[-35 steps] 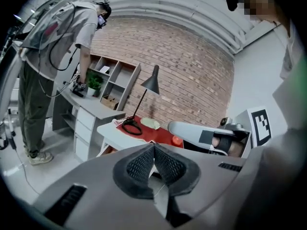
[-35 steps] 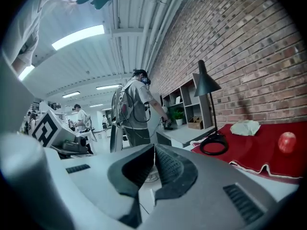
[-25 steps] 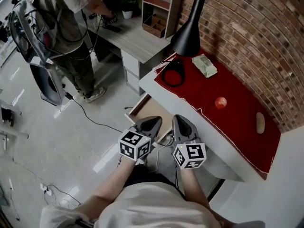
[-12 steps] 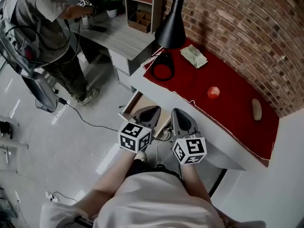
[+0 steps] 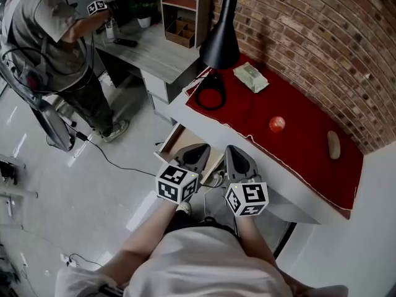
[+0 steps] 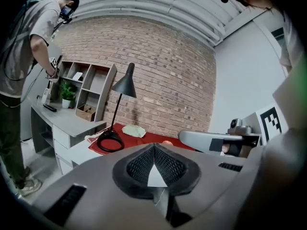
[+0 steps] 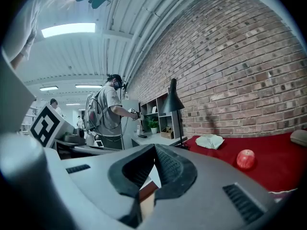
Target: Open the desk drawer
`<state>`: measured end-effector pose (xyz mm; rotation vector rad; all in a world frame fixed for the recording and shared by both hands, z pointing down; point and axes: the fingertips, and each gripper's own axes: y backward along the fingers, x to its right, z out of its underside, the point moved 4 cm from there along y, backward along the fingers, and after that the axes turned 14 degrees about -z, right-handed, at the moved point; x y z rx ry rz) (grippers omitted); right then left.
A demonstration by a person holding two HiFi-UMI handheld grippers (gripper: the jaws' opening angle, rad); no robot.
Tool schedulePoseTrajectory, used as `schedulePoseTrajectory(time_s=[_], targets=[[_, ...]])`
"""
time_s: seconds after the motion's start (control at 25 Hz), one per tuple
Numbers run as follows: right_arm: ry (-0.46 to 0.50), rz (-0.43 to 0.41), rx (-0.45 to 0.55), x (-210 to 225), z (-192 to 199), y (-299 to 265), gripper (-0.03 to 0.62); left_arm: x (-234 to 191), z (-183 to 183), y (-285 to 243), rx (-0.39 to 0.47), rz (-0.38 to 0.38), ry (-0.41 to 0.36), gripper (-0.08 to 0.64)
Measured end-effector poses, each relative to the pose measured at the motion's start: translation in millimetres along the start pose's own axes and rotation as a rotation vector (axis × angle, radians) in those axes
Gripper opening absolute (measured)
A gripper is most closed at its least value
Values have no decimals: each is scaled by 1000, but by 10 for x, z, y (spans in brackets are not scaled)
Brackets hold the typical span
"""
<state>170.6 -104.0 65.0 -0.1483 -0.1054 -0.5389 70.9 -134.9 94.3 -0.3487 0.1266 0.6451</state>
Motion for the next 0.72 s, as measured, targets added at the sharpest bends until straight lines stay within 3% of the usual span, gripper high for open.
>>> schedulePoseTrajectory(time_s=[0.72], targets=[[23, 22, 15, -146, -13, 39, 17, -13, 7, 128, 24, -18, -7, 11]])
